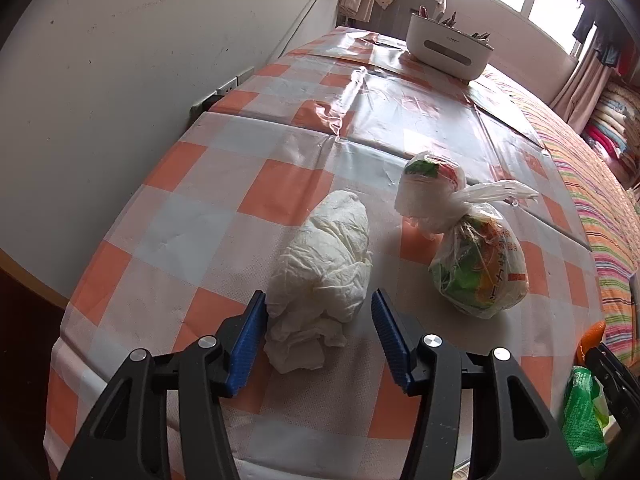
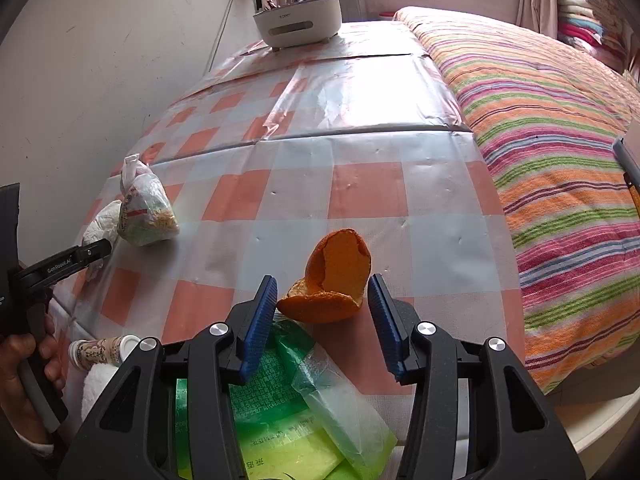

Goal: Collect trash

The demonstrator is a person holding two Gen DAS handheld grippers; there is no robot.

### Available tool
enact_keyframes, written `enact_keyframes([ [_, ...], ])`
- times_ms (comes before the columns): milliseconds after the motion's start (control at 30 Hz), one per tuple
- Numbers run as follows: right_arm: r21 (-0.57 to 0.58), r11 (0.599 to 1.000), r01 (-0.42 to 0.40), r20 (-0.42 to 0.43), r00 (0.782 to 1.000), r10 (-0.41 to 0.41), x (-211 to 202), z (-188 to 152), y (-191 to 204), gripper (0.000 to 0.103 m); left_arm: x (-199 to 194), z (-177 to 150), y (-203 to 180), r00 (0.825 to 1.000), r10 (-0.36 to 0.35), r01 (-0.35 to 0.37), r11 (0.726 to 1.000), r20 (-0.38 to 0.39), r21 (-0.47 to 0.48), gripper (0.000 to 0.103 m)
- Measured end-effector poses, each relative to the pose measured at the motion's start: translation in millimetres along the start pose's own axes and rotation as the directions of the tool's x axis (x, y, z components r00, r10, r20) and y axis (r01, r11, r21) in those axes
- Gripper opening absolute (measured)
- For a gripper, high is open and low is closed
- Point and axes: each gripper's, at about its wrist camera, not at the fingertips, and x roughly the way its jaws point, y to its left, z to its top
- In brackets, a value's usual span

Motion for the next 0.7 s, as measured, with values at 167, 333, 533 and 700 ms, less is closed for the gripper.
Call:
enact_keyframes([
  [167, -0.016, 1.000, 0.009, 0.039, 0.999, -0.008, -6, -3, 2, 0.029, -3, -1, 9, 1.000, -0.029, 0.029, 0.999, 0.002, -0.017, 0.023],
  [333, -0.033, 0.999, 0.011, 0.081, 0.997, -0.008, -14, -5, 5, 0.016, -6, -6, 13, 0.999, -0.045, 0.046, 0.999, 0.009, -0.018, 0.017],
  [533, -0.037, 0.999, 0.005, 0.129, 0.992, 0.000, -26, -6, 7, 0.002, -19, -8, 18, 0.998, -0.046, 0.047, 0.999, 0.041, -0.023, 0.016],
  [700, -0.026, 1.000, -0.014, 0.151, 0.988, 0.018, -34, -8, 4, 0.002, -35, -10, 17, 0.995, -0.047, 0.048, 0.999, 0.083, -0.012, 0.016],
])
